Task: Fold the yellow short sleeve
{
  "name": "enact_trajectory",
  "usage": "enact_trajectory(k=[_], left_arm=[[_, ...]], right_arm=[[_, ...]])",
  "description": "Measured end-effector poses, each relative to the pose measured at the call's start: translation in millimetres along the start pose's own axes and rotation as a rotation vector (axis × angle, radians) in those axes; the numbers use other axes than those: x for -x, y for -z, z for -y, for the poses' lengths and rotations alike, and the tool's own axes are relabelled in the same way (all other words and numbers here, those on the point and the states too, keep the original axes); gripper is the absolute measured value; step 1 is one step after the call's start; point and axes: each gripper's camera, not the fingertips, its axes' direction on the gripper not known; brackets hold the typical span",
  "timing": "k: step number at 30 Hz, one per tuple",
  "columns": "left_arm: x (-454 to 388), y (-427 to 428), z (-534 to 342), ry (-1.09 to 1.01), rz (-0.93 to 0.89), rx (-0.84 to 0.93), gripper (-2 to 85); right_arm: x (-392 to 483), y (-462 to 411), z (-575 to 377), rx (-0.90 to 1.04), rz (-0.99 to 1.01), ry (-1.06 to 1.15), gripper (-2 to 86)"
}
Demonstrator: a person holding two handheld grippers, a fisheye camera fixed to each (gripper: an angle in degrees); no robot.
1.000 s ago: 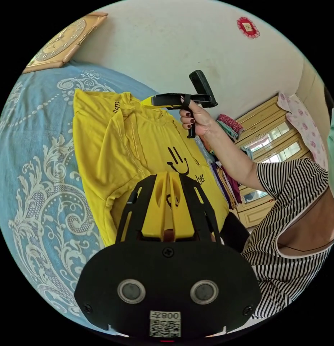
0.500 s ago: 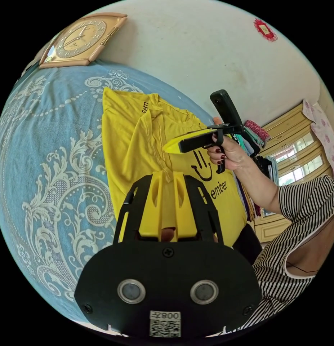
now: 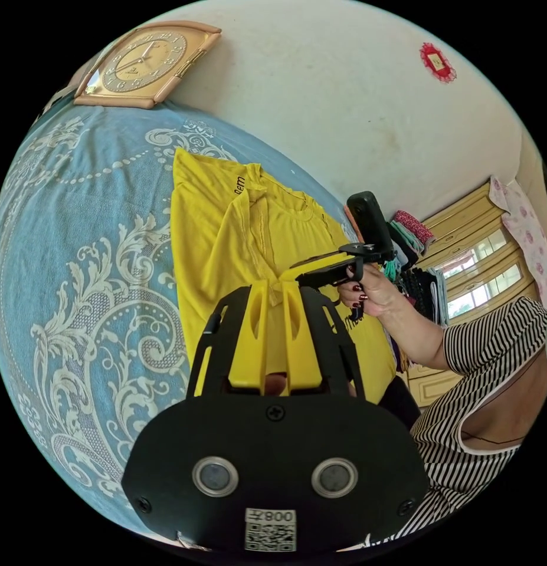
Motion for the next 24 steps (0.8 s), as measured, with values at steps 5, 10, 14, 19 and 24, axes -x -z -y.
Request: enact_trajectory(k=[5,10,14,19,24], left_arm=[[-3,-6,9,-0.009,-0.015,-0.035,6.2],[-7,-32,21,-0.031,-0.012,0.085,5.4],[-11,-56,30,-0.042,0.063,0.216,3.3],[-11,-61,35,-0.040,0.093,0.224,1.5],[-12,-66,40,-0.052,0.096,0.230,1.0]], right_arm=[[45,-9,-22,0.033,-0.114,0.195,1.8],[77,-29,-40,0.095,-0.321,0.312,1.0],[92,-38,-52,0.132,-0.421,0.357,0.5],[103,-29,-63,0.168,-0.440,0.351,0.0],[85,11,-60,0.052,-0.403,0.225,1.0]])
